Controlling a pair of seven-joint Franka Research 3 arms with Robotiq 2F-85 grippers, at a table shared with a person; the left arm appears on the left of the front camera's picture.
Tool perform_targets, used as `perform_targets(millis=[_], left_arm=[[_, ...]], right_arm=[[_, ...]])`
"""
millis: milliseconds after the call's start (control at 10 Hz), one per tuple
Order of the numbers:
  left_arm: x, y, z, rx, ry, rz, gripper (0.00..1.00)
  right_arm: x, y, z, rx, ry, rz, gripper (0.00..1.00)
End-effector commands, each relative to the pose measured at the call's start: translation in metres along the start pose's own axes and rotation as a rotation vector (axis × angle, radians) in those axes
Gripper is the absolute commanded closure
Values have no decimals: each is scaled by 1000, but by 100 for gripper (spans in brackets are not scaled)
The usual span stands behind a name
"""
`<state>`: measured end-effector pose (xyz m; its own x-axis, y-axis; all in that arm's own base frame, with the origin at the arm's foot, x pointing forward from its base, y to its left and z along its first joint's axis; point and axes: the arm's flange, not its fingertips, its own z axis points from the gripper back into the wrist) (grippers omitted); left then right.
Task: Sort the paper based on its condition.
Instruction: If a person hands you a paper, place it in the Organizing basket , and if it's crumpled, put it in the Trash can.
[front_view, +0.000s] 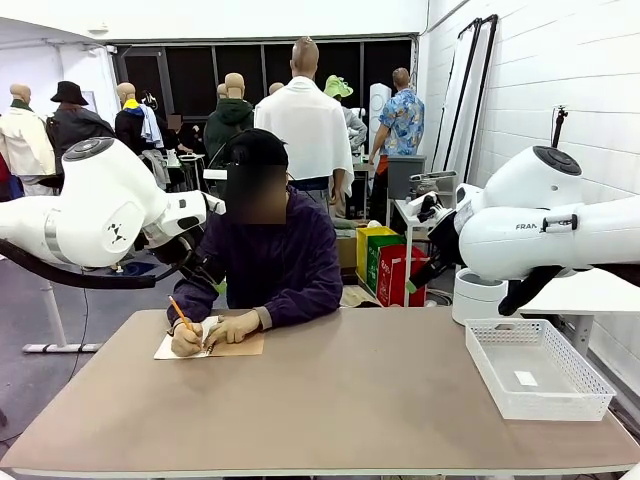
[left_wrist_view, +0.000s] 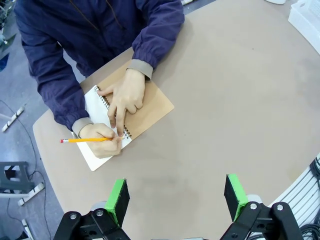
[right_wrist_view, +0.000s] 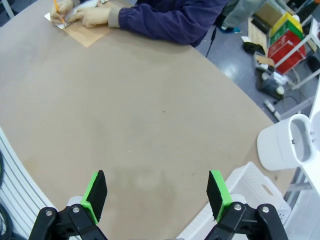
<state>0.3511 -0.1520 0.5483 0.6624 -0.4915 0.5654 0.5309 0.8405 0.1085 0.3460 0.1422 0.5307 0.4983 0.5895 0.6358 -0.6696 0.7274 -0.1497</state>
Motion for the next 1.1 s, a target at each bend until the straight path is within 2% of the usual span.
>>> perform_targets(millis=[0,100,200,1000], left_arm=[[-11,3,0,4,-17,54,0],[-11,5,0,3,-20,59,0],[-3,2,1,3,-2,9,0],[-3,2,1,3,-2,9,0]], right_arm=[[-3,-1,-4,46,1,20,0],[-3,0,-4,38,4,26,0],[-4,2,-6,24,3,18,0],[0,1,-1,5,6,7,0]])
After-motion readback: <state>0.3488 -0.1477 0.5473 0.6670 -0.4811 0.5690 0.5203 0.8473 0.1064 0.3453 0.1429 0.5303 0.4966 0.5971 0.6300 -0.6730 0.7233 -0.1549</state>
